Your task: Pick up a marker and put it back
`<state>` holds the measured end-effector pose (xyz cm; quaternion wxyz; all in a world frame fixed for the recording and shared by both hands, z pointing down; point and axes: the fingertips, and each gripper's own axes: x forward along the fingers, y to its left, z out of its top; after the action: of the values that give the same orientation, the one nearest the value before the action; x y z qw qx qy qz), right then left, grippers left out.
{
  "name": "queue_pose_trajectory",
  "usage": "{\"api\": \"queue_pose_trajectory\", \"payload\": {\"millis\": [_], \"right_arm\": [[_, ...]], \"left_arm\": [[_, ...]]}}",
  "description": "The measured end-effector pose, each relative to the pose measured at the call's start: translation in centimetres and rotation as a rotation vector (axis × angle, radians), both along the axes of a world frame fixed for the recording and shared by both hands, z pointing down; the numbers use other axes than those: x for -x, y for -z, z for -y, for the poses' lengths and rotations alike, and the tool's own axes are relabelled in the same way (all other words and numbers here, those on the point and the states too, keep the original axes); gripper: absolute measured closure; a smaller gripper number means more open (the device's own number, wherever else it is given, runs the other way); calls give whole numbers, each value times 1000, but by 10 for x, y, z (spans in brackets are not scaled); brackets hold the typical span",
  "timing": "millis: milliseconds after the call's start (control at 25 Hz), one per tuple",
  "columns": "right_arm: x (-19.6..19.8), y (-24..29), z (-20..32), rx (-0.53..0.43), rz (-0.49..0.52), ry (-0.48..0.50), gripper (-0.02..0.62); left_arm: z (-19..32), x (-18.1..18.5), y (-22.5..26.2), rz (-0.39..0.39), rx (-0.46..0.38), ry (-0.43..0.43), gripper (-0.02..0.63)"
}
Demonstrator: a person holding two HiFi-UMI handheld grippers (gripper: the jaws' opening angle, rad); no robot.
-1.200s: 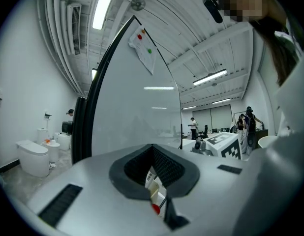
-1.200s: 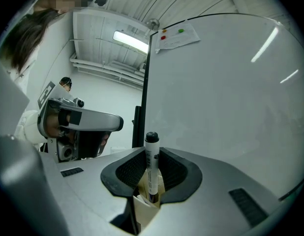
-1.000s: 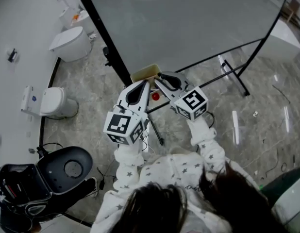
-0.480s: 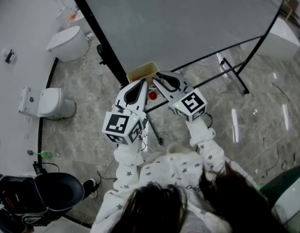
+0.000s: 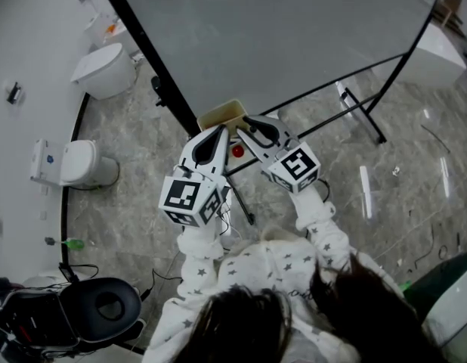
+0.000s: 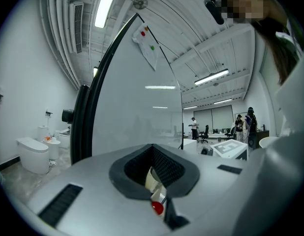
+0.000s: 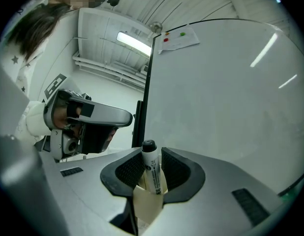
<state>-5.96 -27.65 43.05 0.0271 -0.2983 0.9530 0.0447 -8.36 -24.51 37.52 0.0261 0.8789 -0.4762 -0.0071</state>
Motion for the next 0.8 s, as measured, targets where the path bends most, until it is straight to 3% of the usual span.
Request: {"api": "queue_pose_trajectory", "payload": {"millis": [600,800], "right_arm": [[-34,98,-44,-65,36,-52,511],[-33,106,-51,-9,43,-9,512]], "left_arm": [[-27,-32,40,-7,13,-91,604],[-26,-33,41,-11,2,-98,604]]}}
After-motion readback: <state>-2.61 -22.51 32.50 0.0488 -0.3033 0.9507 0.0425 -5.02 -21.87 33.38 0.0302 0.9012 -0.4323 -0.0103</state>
